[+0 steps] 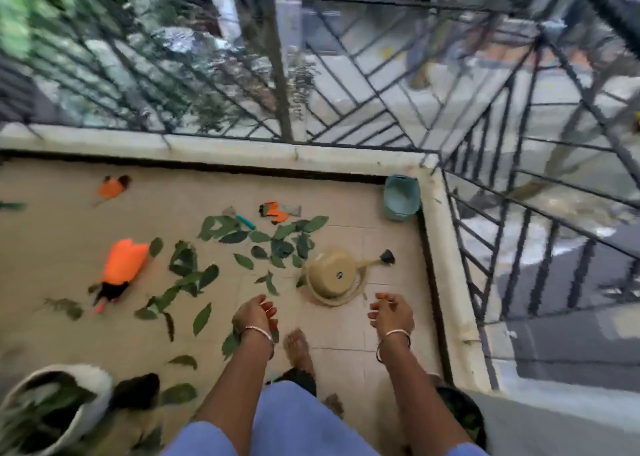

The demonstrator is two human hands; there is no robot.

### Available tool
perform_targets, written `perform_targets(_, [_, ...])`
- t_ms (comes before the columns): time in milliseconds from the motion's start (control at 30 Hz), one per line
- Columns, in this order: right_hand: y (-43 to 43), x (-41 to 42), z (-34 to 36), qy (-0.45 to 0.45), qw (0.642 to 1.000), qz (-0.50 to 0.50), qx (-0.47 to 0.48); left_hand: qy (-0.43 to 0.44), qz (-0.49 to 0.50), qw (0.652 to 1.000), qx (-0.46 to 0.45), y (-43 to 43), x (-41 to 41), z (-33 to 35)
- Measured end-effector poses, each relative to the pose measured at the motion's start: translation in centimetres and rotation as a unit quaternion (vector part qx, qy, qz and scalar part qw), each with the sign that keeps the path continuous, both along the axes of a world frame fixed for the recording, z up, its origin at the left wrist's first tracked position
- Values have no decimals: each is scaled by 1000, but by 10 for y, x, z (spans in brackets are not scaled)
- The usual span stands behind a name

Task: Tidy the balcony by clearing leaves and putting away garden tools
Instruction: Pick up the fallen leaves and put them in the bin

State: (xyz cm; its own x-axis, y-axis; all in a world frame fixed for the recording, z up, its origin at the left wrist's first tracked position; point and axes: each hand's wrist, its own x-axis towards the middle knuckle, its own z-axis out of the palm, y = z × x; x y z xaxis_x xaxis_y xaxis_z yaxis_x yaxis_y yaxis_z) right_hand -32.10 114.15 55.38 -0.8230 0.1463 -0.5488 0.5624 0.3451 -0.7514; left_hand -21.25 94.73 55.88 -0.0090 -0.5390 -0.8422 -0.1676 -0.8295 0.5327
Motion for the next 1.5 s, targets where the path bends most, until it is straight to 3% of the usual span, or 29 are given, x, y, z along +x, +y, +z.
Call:
perform_targets(167, [-79,-25,-50,-6,988,154,26,4,162,987,18,-52,56,-9])
perform_targets(333, [-163,-18,-5,1,949,313,48,-4,289,957,38,-94,104,-35])
perform_targets(667, [-227,9,-29,4,877,470,98,-90,474,874,63,-66,179,-71])
perform_targets(900, [-233,26,-58,-3,812,575,102,-214,481,847,74,13,200,-107])
perform_targets(967, [-230,23,-68,1,799,592,106,-259,440,854,100,42,202,-136])
perform_targets(1067, [-222,22,-92,14,770,629,112,-321,429,834,129,96,203,-222])
perform_targets(1233, [-198,25,-149,21,731,671,122,-335,436,823,142,97,160,-184])
perform_targets(1400, [-170,54,-233,-21,665,731,151,-353,449,804,166,128,167,-261])
perform_targets(1500, [-159,77,-290,-36,623,765,159,-362,427,811,172,141,179,-319])
